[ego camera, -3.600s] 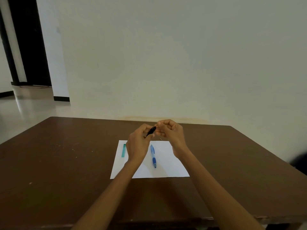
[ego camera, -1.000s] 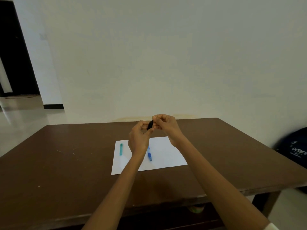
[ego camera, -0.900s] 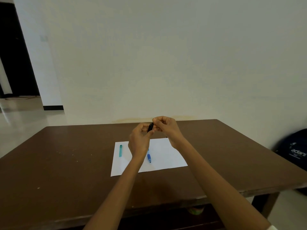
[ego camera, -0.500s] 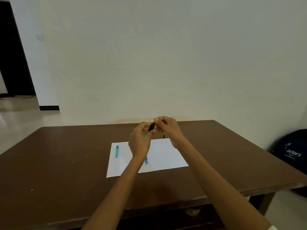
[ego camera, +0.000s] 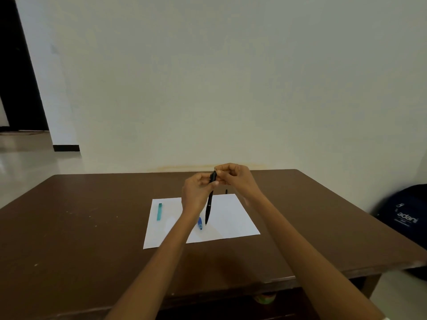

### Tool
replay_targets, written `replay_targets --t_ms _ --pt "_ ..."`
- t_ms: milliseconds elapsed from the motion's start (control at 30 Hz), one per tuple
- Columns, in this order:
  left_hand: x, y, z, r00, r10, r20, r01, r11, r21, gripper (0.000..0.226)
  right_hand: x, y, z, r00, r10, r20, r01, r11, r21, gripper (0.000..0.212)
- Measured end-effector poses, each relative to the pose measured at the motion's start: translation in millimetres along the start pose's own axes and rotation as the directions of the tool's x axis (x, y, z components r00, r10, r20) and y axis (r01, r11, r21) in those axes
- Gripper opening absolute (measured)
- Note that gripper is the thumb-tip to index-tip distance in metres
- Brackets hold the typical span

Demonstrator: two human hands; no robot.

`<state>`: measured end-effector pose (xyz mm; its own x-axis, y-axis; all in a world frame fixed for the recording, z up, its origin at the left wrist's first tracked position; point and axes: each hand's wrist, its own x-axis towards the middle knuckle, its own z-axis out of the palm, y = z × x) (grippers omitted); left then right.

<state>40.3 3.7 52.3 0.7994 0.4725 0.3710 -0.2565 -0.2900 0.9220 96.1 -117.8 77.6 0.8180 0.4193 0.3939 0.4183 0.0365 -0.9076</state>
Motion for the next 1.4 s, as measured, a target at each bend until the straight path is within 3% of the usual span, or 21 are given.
replay_targets --t_ms 133,367,567,600,667,733,800,867,933,1033,1167,1333,1400 --pt "-0.1 -2.2 3.0 1.0 -0.005 0.013 0.005 0.999 -0.037 0.016 -4.5 8.0 0.5 0.994 -0.099 -0.054 0.093 0.991 -0.099 0.021" --pt "2.0 0.2 8.6 1.0 0.0 0.024 0.002 0.997 -0.079 0.019 -1.9 11.8 -2.0 0.99 -0.114 -0.081 0.104 0.987 -0.122 0.018" --pt "14.1 -9.1 13.8 0.999 -0.048 0.024 0.051 0.992 -0.113 0.017 8.9 34.0 -13.0 0.998 -0.011 -0.065 0.019 0.991 0.134 0.026" --pt "17.5 -13.2 14.5 0.997 -0.074 0.018 0.076 0.988 -0.133 0.017 13.6 43.5 -15.0 0.995 0.014 -0.102 -0.004 0.995 0.101 0.028" --pt "26.7 -24.0 17.0 0.991 -0.132 0.0 0.131 0.977 -0.17 0.017 27.5 66.4 -20.3 0.983 0.047 -0.176 -0.076 0.984 -0.159 0.027" --pt "35.5 -34.0 18.6 0.984 -0.176 -0.018 0.17 0.966 -0.196 0.017 45.0 89.2 -24.9 0.987 0.063 -0.151 -0.128 0.868 -0.479 0.027" --pt "45.8 -41.2 20.1 0.982 -0.188 -0.019 0.179 0.957 -0.228 0.018 64.9 109.7 -24.3 0.989 0.128 -0.073 -0.143 0.717 -0.683 0.027" --pt "54.7 -46.3 21.4 0.982 -0.189 -0.015 0.178 0.948 -0.265 0.021 80.2 124.6 -21.0 0.974 0.223 -0.04 -0.168 0.591 -0.789 0.022" --pt "60.6 -50.6 23.7 0.979 -0.204 -0.016 0.19 0.936 -0.295 0.023 91.1 135.4 -18.4 0.966 0.256 -0.04 -0.18 0.552 -0.814 0.018" --pt "64.2 -54.9 25.7 0.976 -0.216 -0.021 0.198 0.924 -0.326 0.024 97.6 138.2 -17.5 0.966 0.253 -0.048 -0.182 0.54 -0.821 0.016" --pt "60.7 -56.2 25.4 0.987 -0.16 -0.024 0.144 0.935 -0.324 0.035 92.2 135.0 -20.0 0.972 0.231 -0.034 -0.161 0.555 -0.816 0.029" --pt "51.5 -40.3 19.5 1.0 -0.021 -0.005 0.019 0.967 -0.254 0.036 75.6 123.3 -22.3 0.984 0.09 -0.154 -0.172 0.694 -0.699 0.03" --pt "47.6 -31.3 17.3 1.0 -0.011 -0.003 0.01 0.967 -0.254 0.035 64.1 113.8 -20.5 0.978 0.095 -0.183 -0.191 0.751 -0.632 0.027"
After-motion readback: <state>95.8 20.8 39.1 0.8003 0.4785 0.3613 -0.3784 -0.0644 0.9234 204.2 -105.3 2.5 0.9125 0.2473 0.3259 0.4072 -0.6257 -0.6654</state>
